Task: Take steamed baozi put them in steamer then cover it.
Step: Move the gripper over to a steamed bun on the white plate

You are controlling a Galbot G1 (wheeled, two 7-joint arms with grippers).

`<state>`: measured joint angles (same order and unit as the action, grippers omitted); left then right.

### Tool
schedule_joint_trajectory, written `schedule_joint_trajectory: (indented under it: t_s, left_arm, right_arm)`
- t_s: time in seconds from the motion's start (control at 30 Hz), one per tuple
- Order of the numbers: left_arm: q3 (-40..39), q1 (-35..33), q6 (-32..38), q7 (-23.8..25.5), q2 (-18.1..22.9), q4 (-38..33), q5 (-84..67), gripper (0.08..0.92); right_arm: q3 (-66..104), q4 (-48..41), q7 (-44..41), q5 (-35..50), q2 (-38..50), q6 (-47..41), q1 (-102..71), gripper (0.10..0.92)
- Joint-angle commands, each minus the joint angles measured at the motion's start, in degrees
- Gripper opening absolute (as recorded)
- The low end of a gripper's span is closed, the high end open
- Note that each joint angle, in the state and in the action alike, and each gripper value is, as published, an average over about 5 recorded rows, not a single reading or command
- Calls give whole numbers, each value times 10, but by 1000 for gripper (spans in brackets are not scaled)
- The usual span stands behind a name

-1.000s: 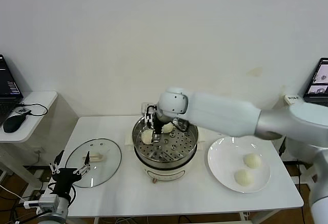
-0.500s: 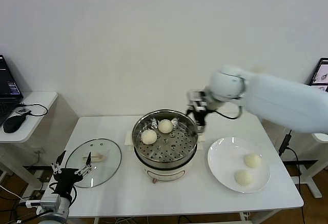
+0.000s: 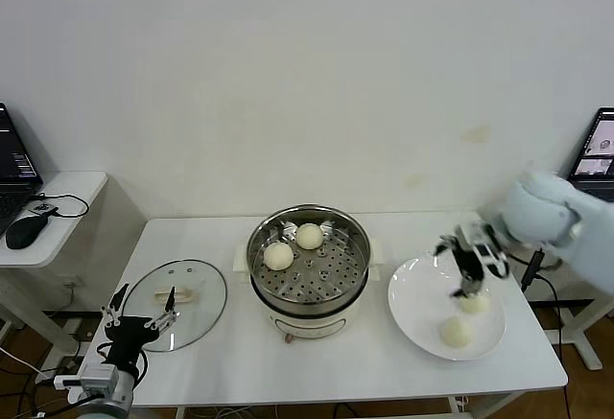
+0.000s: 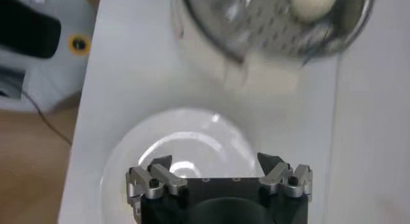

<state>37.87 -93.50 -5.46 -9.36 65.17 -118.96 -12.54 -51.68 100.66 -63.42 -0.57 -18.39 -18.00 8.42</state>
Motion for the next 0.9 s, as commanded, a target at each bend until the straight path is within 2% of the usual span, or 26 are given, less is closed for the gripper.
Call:
schedule_joint_trajectory:
  t_s: [0.03,0.43,0.9]
  left_arm:
    - [0,-3,-1,0,0,-4,0,823]
    - [7,-8,-7,0,7,-16,3,823]
    - [11,-9,-5,0,12,-8,7,823]
  right_arm:
    - [178,15,-2,-91,81,41,-252,823]
    - [199,-47,63,-108,-18,55,-305,823]
    - [192,-105,79,-131,-81,43,-309,822]
